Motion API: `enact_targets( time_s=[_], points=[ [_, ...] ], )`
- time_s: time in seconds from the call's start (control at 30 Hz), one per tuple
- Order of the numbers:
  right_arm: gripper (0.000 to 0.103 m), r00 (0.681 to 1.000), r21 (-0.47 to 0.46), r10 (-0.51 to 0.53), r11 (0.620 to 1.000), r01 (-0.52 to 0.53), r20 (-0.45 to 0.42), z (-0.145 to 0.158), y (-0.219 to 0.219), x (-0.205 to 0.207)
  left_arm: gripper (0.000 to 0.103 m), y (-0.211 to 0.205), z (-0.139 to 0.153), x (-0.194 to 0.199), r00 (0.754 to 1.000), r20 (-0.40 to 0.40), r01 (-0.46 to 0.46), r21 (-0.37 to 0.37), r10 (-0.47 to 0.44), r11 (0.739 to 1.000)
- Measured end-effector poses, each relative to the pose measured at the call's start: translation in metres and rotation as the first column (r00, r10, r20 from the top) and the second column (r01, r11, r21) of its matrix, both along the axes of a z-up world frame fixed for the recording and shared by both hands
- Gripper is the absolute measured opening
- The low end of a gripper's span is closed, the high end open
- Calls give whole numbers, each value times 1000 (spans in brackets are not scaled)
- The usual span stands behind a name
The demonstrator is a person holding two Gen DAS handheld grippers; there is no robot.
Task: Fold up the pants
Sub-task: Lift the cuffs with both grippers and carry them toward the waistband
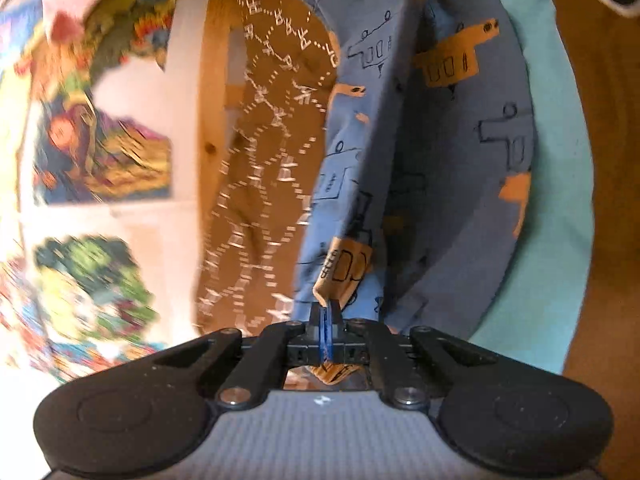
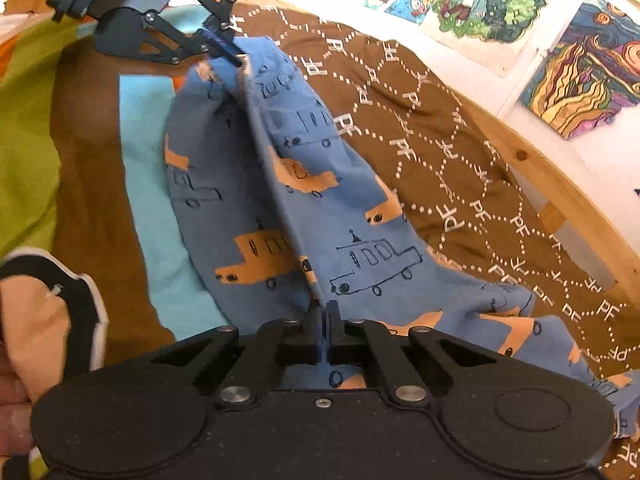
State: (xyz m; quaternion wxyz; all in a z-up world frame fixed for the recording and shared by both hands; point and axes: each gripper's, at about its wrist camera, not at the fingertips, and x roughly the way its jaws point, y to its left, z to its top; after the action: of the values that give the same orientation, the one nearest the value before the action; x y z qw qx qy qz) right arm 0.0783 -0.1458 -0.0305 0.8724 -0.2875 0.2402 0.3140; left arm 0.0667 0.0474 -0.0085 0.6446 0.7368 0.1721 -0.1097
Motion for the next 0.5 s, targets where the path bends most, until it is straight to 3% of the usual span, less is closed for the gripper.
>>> enact_targets(
  time_s=[0.2, 0.5],
  points=[
    [0, 997, -16, 65, 998, -66, -28, 6, 12, -16, 1, 17, -14, -5, 998, -67, 3, 45, 0, 999],
    [0, 994, -61, 77, 995, -81, -74, -9, 26, -21, 3, 23, -25, -10, 987, -159, -23, 28, 27, 999]
  ],
)
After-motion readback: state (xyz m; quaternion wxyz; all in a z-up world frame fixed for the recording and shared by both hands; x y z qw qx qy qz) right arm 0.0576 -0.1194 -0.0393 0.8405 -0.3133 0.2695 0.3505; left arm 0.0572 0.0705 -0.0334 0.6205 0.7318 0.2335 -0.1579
